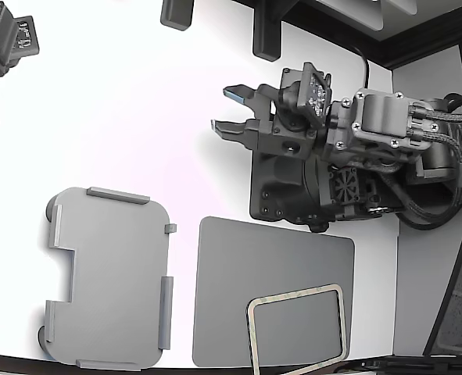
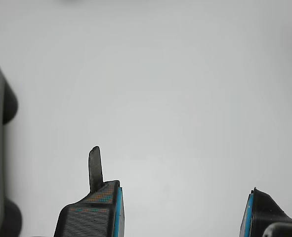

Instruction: Move top rectangular frame to the holder.

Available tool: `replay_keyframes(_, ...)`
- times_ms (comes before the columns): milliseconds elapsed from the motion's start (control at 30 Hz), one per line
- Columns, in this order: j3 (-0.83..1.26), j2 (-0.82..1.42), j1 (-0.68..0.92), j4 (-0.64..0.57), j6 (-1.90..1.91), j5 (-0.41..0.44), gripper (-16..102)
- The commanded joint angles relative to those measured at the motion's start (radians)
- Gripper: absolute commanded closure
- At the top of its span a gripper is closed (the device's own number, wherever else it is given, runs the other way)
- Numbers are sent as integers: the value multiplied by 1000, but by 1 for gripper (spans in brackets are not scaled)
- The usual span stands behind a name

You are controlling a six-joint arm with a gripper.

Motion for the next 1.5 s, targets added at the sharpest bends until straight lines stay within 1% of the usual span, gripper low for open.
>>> replay_keyframes(0,-23,23,-18,-8,-17,-23,-14)
replay_keyframes(233,-35,-11,-25,-17,-41,-60,-14)
replay_keyframes(267,-38,-17,-25,-15,-44,-64,-12)
replay_keyframes(300,-46,-17,-26,0,-44,-63,-6)
replay_keyframes(367,-37,-6,-26,-17,-52,-64,-14)
replay_keyframes(400,-44,-17,-26,-11,-52,-63,-12)
replay_keyframes(433,-52,-23,-26,6,-46,-57,10)
replay_keyframes(467,-46,-2,-26,5,-46,-57,8)
replay_keyframes(500,-41,6,-26,0,-46,-61,-9)
replay_keyframes(533,-40,5,-26,0,-38,-60,-14)
replay_keyframes(567,-46,0,-26,6,-29,-51,-14)
replay_keyframes(600,-61,-2,-26,-18,-35,-40,-14)
replay_keyframes(633,-100,-35,-28,-17,-38,-43,-14)
replay_keyframes(733,-224,-189,-29,6,-29,-9,-14)
replay_keyframes(800,-327,-285,-25,41,-37,-28,-12)
replay_keyframes(833,-390,-344,-18,78,-37,-43,-11)
replay_keyframes(867,-457,-405,-3,120,-37,-54,-13)
replay_keyframes(933,-571,-494,49,186,-23,-48,-13)
replay_keyframes(1000,-652,-546,117,221,-8,-35,-14)
replay_keyframes(1100,-704,-577,225,238,31,-14,-14)
replay_keyframes(1200,-747,-612,365,278,107,38,-13)
replay_keyframes(1267,-801,-652,456,339,163,66,-12)
replay_keyframes(1367,-888,-719,554,446,233,46,-9)
replay_keyframes(1433,-910,-749,641,500,308,60,-14)
replay_keyframes(1467,-910,-759,692,514,351,75,-14)
